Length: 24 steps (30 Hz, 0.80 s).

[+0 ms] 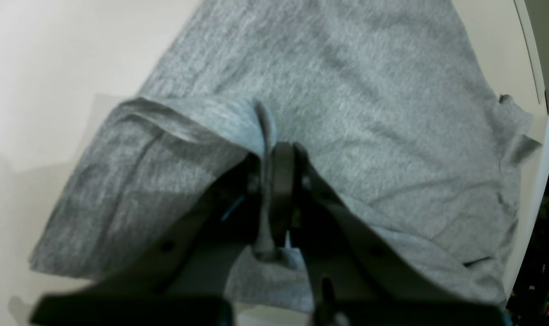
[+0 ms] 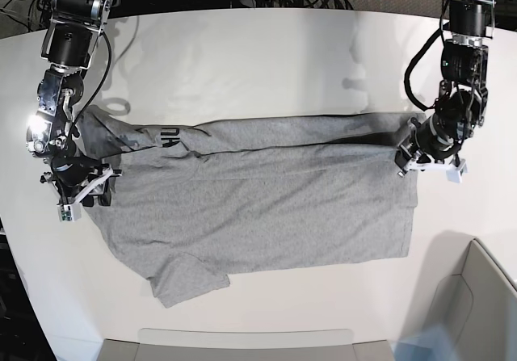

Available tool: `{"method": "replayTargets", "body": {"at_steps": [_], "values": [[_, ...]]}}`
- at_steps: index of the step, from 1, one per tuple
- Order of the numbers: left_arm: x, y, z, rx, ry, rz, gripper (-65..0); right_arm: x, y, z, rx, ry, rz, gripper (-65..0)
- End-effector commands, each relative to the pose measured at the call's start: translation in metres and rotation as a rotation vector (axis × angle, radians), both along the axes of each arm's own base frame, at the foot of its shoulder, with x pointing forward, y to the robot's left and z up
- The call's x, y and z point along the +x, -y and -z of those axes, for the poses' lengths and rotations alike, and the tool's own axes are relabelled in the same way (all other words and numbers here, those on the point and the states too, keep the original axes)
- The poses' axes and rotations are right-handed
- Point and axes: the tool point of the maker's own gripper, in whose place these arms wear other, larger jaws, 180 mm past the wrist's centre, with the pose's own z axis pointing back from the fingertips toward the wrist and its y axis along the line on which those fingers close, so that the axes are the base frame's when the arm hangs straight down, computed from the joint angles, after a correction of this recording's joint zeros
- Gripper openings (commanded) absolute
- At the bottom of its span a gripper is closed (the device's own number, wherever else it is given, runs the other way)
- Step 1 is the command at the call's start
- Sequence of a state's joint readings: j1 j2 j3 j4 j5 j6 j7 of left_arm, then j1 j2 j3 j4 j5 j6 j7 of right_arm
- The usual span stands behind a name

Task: Fold the T-shirt properly
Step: 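Hold the folded shoulder edge with both grippers and adjust grip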

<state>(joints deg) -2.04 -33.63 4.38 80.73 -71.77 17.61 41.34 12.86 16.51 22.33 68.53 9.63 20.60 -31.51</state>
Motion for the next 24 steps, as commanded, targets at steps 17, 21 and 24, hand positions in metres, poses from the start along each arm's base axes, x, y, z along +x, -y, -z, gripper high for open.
{"method": "replayTargets", "body": {"at_steps": [17, 21, 24], "values": [[-0.003, -0.004, -0.001, -0.028, -0.051, 0.025, -40.2, 0.011, -0.003, -0.025, -0.010, 0.074, -0.064, -41.3], [-0.003, -0.004, -0.001, -0.028, -0.049, 0.025, -40.2, 0.011, -0.004, -0.025, -0.010, 0.074, -0.065, -41.3], [0.001, -0.013, -0.005, -0.014, -0.022, -0.011, -40.2, 0.011, -0.004, -0.025, -0.010, 0.074, -0.067, -41.3]]}}
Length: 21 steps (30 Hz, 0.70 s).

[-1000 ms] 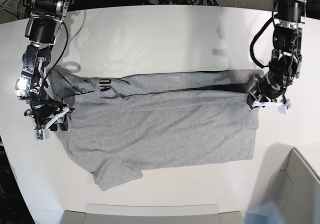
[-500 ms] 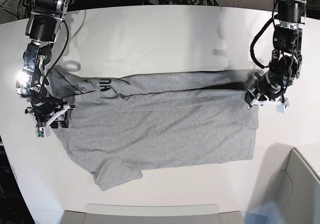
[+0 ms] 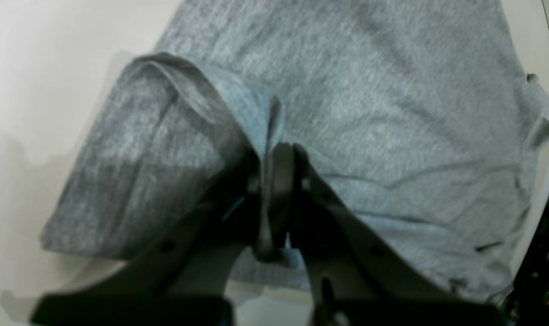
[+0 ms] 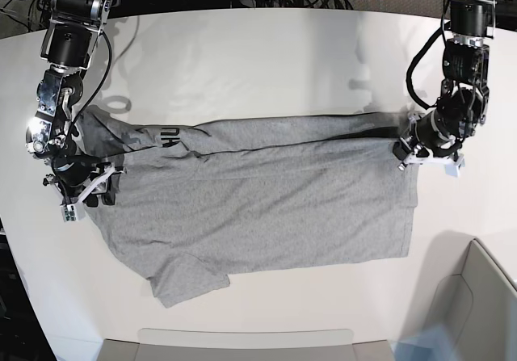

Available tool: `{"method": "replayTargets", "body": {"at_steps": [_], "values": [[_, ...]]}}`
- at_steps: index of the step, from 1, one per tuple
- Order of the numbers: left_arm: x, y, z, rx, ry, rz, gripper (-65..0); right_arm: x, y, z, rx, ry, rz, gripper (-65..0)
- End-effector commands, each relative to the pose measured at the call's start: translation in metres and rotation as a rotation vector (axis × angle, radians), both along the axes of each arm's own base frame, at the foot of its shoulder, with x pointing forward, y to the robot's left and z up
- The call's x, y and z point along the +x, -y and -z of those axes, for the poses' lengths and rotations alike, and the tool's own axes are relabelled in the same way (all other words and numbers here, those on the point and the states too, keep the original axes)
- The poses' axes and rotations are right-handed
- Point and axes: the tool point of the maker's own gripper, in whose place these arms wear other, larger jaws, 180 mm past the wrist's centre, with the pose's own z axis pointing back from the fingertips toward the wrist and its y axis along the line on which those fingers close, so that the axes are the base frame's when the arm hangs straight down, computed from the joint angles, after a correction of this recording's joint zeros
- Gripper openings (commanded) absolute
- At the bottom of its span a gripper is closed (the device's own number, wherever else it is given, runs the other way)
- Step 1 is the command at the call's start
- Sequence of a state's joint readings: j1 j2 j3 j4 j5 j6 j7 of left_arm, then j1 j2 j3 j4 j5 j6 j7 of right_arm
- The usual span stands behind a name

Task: Fold the T-shirt properly
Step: 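Hold the folded shoulder edge with both grippers and adjust grip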

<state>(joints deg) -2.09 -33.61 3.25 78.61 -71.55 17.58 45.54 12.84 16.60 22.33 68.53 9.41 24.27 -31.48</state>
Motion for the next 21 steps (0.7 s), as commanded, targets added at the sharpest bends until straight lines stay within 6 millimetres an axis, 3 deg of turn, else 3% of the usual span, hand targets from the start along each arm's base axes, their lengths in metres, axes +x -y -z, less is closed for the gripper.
{"method": "replayTargets", "body": {"at_steps": [1, 11, 21], "values": [[0.016, -0.017, -0.022, 0.025, 0.073, -0.038, -40.2, 0.013, 0.004, -0.025, -0.003, 0.077, -0.005, -41.3], [0.018, -0.020, -0.022, 0.021, 0.084, -0.063, -40.2, -0.002, 0.002, -0.007, 0.003, 0.036, -0.010, -41.4], [0.029, -0.017, -0.031, 0.015, 0.113, -0.058, -40.4, -0.002, 0.003, -0.006, -0.002, 0.033, -0.010, -41.4]]}}
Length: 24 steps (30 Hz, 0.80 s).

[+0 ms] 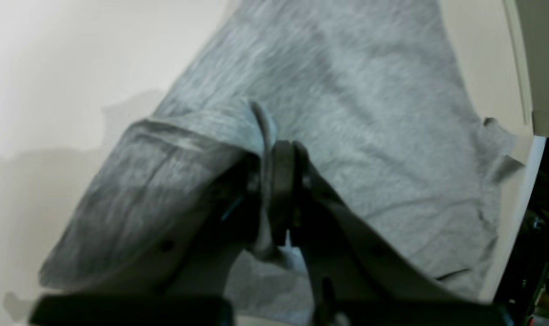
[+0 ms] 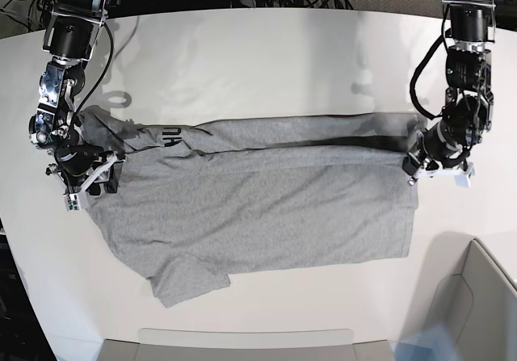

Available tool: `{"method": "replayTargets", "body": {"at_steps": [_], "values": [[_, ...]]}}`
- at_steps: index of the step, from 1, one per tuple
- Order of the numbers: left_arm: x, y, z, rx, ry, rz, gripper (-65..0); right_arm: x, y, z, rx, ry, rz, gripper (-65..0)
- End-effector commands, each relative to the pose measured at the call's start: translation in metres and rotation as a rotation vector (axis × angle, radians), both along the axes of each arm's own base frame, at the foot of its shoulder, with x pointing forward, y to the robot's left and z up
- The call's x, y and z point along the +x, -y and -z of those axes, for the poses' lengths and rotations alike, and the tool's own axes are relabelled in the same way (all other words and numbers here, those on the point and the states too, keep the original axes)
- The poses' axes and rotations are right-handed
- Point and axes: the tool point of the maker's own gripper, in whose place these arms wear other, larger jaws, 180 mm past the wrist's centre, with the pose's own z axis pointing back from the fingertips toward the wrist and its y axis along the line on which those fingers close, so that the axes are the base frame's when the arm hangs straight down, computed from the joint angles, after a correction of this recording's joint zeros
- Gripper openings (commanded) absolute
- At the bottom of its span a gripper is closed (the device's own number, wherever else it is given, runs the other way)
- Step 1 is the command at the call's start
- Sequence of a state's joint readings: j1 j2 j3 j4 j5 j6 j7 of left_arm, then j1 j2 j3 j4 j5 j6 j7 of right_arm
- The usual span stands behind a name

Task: Fold the T-shirt properly
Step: 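Hold the folded shoulder edge with both grippers and adjust grip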

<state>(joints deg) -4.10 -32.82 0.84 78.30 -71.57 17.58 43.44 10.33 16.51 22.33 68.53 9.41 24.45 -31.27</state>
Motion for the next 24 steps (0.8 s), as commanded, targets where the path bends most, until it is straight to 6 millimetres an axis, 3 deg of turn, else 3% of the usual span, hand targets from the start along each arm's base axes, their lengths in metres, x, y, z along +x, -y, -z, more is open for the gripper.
{"method": "replayTargets", "body": {"at_steps": [1, 6, 12, 24], "values": [[0.010, -0.002, -0.014, -0.002, 0.045, -0.003, -40.4, 0.013, 0.004, -0.023, -0.004, 0.071, -0.006, -41.4], [0.009, 0.005, -0.012, -0.023, 0.040, 0.006, -39.4, 0.013, 0.004, -0.023, -0.005, 0.071, -0.006, -41.4], [0.007, 0.010, -0.008, -0.039, 0.031, 0.000, -25.4, 0.013, 0.005, -0.024, -0.007, 0.072, -0.005, -41.4], [0.005, 0.011, -0.005, -0.030, 0.021, 0.007, -25.4, 0.011, 0.009, -0.023, -0.011, 0.070, 0.000, -41.4]]}}
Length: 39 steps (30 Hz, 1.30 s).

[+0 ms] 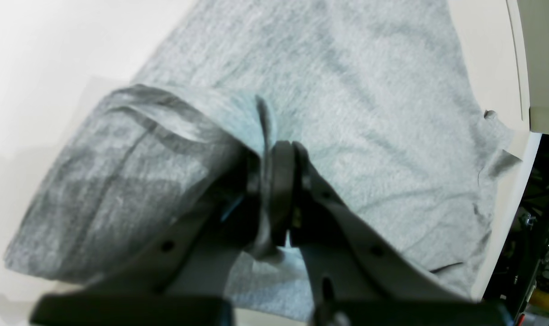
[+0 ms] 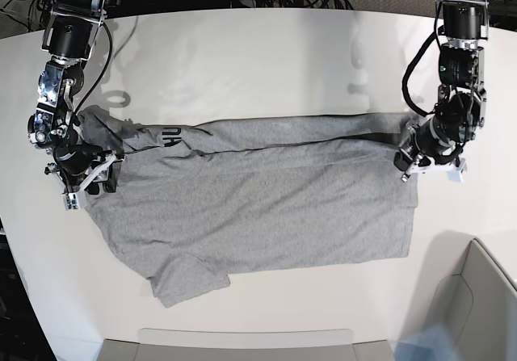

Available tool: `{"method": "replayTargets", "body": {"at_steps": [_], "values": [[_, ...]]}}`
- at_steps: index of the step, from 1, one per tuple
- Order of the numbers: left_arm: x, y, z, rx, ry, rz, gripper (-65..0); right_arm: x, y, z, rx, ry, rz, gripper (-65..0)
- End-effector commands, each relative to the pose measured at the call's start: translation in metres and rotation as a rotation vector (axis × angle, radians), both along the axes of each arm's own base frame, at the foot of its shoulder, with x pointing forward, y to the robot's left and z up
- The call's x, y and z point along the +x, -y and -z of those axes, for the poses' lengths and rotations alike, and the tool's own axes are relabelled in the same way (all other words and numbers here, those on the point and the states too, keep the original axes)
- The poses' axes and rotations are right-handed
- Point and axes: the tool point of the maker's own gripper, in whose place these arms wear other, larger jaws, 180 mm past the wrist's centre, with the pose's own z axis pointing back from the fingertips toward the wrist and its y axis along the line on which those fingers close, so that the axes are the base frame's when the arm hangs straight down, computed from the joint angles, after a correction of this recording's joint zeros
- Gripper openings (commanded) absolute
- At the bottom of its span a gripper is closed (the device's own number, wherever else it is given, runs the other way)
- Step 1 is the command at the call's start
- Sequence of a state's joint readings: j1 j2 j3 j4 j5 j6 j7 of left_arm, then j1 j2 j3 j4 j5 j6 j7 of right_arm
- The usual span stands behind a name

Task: Fold the T-shirt properly
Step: 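Hold the folded shoulder edge with both grippers and adjust grip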

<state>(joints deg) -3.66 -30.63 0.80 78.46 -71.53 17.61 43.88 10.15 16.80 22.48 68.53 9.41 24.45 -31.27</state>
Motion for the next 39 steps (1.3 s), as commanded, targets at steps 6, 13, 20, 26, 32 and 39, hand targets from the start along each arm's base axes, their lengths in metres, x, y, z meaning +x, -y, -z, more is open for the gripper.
{"method": "replayTargets", "body": {"at_steps": [6, 13, 20, 26, 32, 39], "values": [[0.009, -0.005, -0.013, 0.008, 0.032, -0.001, -25.4, 0.012, 0.003, -0.022, -0.001, 0.069, -0.004, -41.4], [0.009, 0.005, -0.009, -0.023, 0.035, -0.006, -27.2, 0.003, 0.002, -0.012, 0.007, 0.045, -0.004, -41.4], [0.009, 0.008, -0.009, -0.027, 0.034, -0.004, -27.3, 0.002, 0.003, -0.011, 0.003, 0.042, -0.004, -41.4], [0.008, 0.006, -0.008, -0.021, 0.032, -0.005, -27.3, 0.002, 0.003, -0.010, 0.003, 0.041, -0.004, -41.4], [-0.023, -0.003, 0.014, -0.002, -0.044, -0.008, -27.3, 0.002, 0.006, -0.012, -0.004, 0.044, -0.003, -41.4], [-0.023, -0.019, 0.007, 0.004, -0.025, -0.050, -30.6, 0.002, 0.005, -0.012, -0.001, 0.046, -0.003, -41.4]]}}
